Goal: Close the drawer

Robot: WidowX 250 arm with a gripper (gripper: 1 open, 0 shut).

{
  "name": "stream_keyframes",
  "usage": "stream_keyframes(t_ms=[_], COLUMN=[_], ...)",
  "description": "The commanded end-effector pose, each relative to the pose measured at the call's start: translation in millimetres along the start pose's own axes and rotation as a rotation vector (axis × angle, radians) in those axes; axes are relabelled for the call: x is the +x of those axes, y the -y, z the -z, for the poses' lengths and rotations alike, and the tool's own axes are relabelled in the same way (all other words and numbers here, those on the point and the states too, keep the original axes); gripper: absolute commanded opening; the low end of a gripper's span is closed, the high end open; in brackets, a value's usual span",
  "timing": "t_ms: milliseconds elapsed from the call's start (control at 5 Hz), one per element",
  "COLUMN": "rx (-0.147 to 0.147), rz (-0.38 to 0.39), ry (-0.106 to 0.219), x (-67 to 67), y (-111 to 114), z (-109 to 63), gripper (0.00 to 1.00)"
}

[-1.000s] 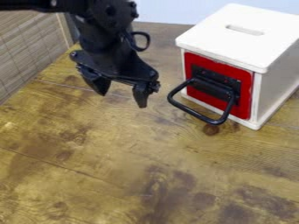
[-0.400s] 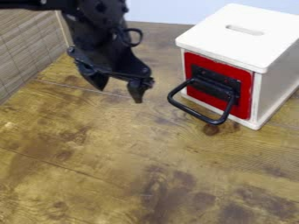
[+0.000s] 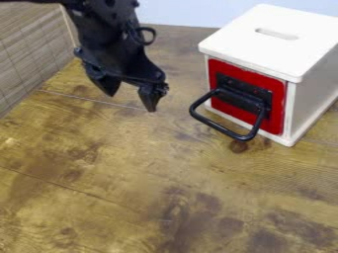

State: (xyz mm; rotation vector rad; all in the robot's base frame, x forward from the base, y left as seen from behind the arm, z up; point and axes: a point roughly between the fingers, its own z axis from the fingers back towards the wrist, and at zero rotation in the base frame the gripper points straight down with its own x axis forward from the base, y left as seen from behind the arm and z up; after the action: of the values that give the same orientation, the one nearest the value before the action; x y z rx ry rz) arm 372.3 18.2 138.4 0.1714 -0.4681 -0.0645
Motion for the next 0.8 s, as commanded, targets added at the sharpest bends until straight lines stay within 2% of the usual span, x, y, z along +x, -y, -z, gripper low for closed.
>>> stream_keyframes(t_ms=[0, 200, 400, 600], rx=[-0.020, -0.043, -0.047, -0.044], rz=[0.062, 0.112, 0.127, 0.144], ry=[0.040, 0.026, 0.030, 0.023], x=[11.9, 10.5, 16.1, 15.9], y=[1.3, 3.6, -0.5, -5.6], z=[-12.4, -13.7, -10.6, -9.9], gripper=[1.00, 1.00, 1.00, 1.00])
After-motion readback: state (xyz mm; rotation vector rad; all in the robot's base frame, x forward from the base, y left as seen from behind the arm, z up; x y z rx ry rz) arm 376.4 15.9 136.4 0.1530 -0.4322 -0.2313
